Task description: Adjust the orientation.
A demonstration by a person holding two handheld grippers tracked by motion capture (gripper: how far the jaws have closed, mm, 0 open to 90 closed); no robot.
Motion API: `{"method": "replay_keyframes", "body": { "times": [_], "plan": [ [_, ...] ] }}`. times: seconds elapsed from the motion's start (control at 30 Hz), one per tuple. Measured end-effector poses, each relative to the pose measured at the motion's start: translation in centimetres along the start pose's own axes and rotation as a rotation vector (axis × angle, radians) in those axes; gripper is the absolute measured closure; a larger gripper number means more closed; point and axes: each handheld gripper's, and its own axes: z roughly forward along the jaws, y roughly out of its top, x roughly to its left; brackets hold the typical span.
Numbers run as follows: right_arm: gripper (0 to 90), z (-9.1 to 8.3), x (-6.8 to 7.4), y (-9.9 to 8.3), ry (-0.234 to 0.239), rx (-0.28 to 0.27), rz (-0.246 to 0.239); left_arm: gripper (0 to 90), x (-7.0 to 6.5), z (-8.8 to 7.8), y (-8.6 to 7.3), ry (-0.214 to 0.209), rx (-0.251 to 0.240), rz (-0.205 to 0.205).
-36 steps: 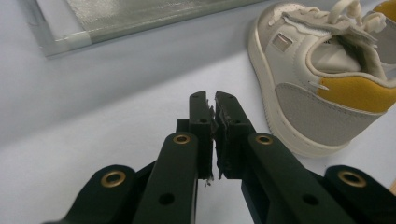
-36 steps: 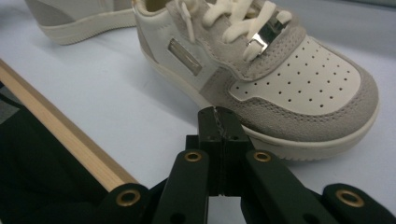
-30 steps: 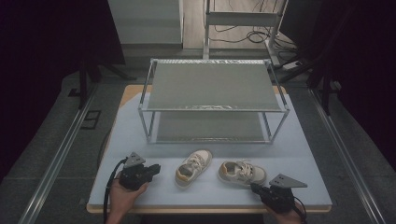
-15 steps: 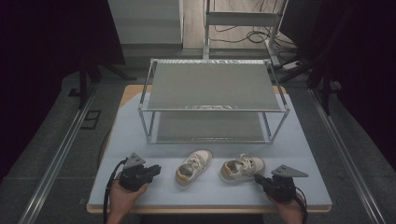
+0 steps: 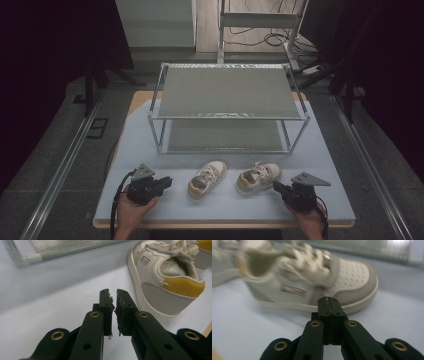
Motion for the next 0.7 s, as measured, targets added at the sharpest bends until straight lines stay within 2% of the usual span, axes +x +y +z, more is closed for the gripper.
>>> {"method": "replay_keyframes", "body": {
  "times": [0.03, 0.07, 0.17, 0.27, 0.37, 0.4, 0.43, 0.47, 0.5, 0.53, 0.6, 0.63, 0.7],
  "plan": [
    [89.4, 0.0, 0.0, 0.0, 0.000, 0.000, 0.000, 82.7, 0.0, 0.0, 0.0, 0.000, 0.000, 0.000],
    [89.5, -1.2, 1.0, 0.2, 0.001, -0.036, -0.019, 82.7, 0.0, -0.1, 0.0, -0.001, -0.005, -0.002],
    [89.6, -2.6, 2.7, 0.5, 0.027, -0.078, -0.047, 82.7, 0.3, -0.3, 0.0, -0.001, -0.012, -0.010],
    [89.6, -2.9, 4.9, 1.1, 0.077, -0.108, -0.077, 82.8, 0.3, -0.1, 0.0, -0.003, -0.006, -0.013],
    [89.5, -1.4, 6.9, 1.8, 0.125, -0.104, -0.096, 82.9, 0.2, 0.0, 0.0, -0.009, -0.004, -0.010],
    [89.6, -0.6, 7.5, 2.0, 0.128, -0.091, -0.104, 82.9, 0.1, 0.0, 0.0, -0.010, -0.004, -0.008],
    [89.6, -0.6, 7.5, 2.0, 0.128, -0.091, -0.104, 82.9, 0.1, 0.0, 0.0, -0.010, -0.004, -0.008],
    [89.5, 0.9, 8.8, 2.3, 0.131, -0.072, -0.119, 82.9, 0.1, 0.0, 0.0, -0.009, -0.004, -0.006],
    [89.5, 0.9, 8.8, 2.3, 0.131, -0.072, -0.119, 82.9, 0.1, 0.0, 0.0, -0.009, -0.004, -0.006],
    [89.2, 2.5, 10.0, 2.5, 0.117, -0.055, -0.130, 82.9, 0.1, 0.0, 0.0, -0.009, -0.004, -0.006],
    [87.8, 3.0, 10.4, 2.6, 0.107, -0.052, -0.134, 82.8, 0.1, -0.1, 0.0, -0.010, -0.004, -0.007],
    [85.5, 4.0, 11.4, 2.8, 0.061, -0.044, -0.154, 82.8, 0.1, -0.1, 0.0, -0.010, -0.004, -0.006],
    [85.6, 4.4, 12.1, 2.9, 0.018, -0.042, -0.173, 82.9, 0.2, 0.0, -0.1, -0.012, 0.002, -0.006]
  ]
}}
